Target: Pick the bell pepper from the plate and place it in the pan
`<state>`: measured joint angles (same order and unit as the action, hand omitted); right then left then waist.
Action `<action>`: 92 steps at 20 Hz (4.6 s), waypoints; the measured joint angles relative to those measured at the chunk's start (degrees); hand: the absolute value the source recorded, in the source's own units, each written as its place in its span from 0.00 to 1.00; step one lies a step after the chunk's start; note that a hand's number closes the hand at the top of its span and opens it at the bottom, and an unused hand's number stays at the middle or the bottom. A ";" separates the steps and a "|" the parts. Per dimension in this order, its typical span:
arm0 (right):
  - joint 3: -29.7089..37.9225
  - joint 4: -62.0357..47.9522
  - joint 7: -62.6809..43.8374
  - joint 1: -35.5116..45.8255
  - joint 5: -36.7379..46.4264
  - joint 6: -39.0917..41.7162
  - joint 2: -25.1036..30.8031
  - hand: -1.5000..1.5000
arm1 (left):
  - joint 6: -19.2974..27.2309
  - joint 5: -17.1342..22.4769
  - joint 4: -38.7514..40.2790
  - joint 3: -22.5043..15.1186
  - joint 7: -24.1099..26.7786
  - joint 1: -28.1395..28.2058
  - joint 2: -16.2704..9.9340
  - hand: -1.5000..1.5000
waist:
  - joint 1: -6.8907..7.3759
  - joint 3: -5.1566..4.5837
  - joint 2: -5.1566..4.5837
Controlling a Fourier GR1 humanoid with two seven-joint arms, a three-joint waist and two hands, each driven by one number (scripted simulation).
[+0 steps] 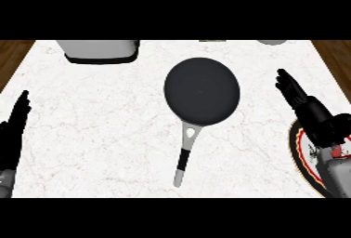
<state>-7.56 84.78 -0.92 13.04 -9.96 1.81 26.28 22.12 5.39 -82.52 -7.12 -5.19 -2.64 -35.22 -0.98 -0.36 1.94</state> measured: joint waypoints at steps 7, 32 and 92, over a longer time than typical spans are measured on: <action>7.13 3.94 11.69 0.01 -11.52 13.49 3.33 1.00 | -1.99 2.31 1.74 1.18 -3.31 0.88 0.93 0.50 | -0.84 1.00 -1.00; 26.61 1.23 30.44 -20.12 11.78 14.25 27.76 0.00 | -7.87 3.93 7.48 2.02 -6.69 -2.60 3.90 0.50 | 0.49 0.19 -1.87; 10.64 -9.66 12.02 -8.39 74.54 10.74 7.20 1.00 | -18.41 -9.44 7.33 15.13 -8.22 -3.98 13.77 0.50 | 1.09 0.36 -1.95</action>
<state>3.07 75.13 11.10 4.66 64.58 12.54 33.47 3.71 -4.05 -75.20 8.01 -13.41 -6.62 -21.44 0.11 0.00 -0.01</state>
